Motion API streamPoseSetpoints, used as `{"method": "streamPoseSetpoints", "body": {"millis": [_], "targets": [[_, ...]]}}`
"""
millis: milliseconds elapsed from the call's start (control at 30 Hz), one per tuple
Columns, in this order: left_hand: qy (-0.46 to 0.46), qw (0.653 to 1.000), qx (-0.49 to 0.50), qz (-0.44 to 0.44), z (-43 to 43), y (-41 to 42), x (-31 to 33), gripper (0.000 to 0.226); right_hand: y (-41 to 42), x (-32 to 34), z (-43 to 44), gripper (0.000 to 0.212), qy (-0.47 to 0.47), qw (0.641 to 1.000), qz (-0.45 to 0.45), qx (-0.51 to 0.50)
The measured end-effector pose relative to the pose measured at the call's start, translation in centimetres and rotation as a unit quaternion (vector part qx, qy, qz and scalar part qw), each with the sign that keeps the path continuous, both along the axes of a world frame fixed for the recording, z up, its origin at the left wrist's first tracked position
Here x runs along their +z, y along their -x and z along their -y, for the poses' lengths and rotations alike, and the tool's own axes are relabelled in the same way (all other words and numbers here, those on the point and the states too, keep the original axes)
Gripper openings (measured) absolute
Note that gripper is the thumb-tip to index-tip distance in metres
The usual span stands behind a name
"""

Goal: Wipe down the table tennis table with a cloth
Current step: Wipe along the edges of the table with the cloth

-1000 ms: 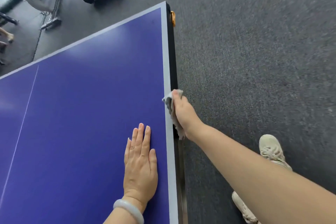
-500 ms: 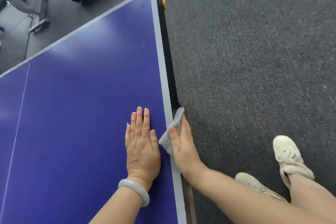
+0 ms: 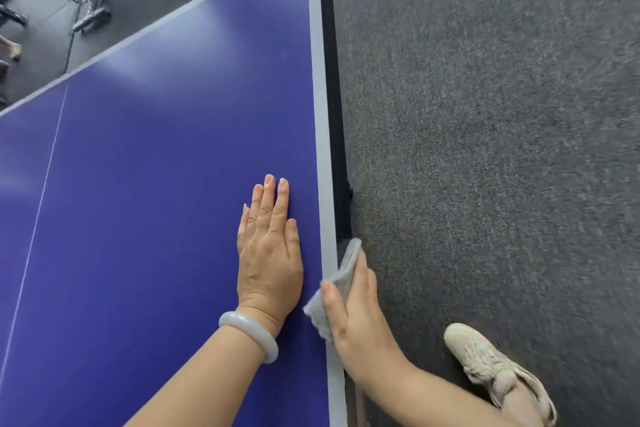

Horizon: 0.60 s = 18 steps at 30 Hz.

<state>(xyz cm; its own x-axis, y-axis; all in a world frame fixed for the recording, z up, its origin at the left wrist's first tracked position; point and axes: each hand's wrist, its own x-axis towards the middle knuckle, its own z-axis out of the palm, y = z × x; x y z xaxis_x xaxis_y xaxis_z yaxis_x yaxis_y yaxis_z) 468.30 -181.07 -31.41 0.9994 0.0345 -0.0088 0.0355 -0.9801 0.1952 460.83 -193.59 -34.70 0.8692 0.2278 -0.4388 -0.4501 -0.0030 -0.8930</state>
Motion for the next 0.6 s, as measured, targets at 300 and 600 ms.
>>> {"method": "streamPoseSetpoints", "body": {"millis": [300, 600], "targets": [[0.073, 0.997, 0.012, 0.035, -0.2, 0.4, 0.1, 0.046, -2.8, -0.7, -0.6, 0.08, -0.031, 0.997, -0.028, -0.058], [0.124, 0.989, 0.038, 0.066, 0.3, 3.8, 2.0, 0.032, -2.2, -1.2, 0.4, 0.077, -0.022, 0.999, -0.029, 0.005]]}}
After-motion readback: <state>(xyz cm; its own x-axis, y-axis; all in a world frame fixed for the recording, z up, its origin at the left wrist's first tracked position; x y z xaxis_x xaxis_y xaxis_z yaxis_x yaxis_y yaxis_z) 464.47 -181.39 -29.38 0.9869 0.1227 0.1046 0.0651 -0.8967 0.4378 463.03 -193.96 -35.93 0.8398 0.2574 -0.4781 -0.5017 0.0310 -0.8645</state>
